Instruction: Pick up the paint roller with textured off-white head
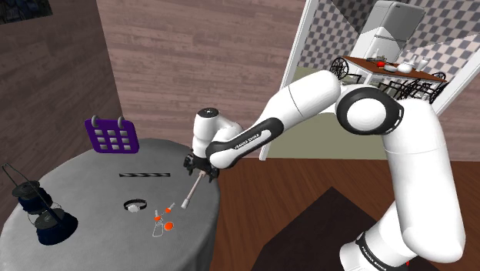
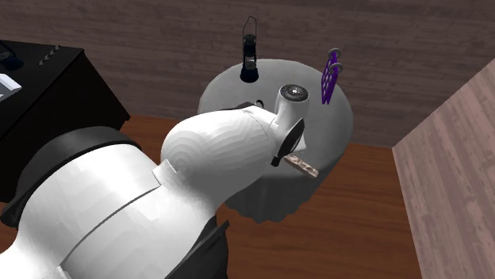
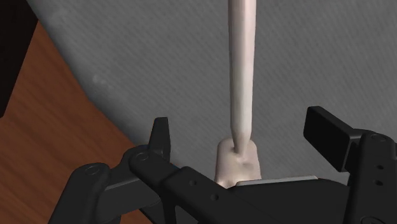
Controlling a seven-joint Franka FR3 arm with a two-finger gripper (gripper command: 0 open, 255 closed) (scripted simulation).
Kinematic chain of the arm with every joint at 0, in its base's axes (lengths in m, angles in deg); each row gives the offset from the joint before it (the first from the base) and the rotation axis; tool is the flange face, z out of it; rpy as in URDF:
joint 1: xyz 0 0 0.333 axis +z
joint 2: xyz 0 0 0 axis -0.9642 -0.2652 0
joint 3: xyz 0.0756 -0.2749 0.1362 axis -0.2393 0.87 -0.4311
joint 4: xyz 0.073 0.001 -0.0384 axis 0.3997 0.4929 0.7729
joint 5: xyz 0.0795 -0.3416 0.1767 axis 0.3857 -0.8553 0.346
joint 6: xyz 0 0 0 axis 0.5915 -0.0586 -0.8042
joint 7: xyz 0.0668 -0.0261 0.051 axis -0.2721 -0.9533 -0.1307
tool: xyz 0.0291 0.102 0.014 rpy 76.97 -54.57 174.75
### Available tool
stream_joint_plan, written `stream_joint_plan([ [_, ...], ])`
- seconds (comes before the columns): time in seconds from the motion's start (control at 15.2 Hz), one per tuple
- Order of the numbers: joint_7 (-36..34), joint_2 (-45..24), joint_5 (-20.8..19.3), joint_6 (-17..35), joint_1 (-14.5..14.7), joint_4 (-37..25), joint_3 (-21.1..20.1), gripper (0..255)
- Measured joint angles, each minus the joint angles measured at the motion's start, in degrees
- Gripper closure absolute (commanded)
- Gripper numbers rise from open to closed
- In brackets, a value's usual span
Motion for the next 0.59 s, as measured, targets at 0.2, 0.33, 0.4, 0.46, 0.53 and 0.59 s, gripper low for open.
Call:
stream_joint_plan([
  [0.2,-0.1,-0.5,-0.1,0.3,0.1,-0.2,0.2,255],
  [0.33,-0.1,-0.5,-0.2,0.4,0.1,-0.2,0.1,255],
  [0.4,-0.1,-0.5,-0.2,0.4,0.1,-0.2,0.1,255],
  [0.46,-0.1,-0.5,-0.2,0.3,0.1,-0.2,0.2,255],
  [0.53,-0.1,-0.5,-0.2,0.3,0.1,-0.2,0.1,255],
  [0.59,0.0,-0.5,-0.2,0.3,0.1,-0.2,0.2,255],
])
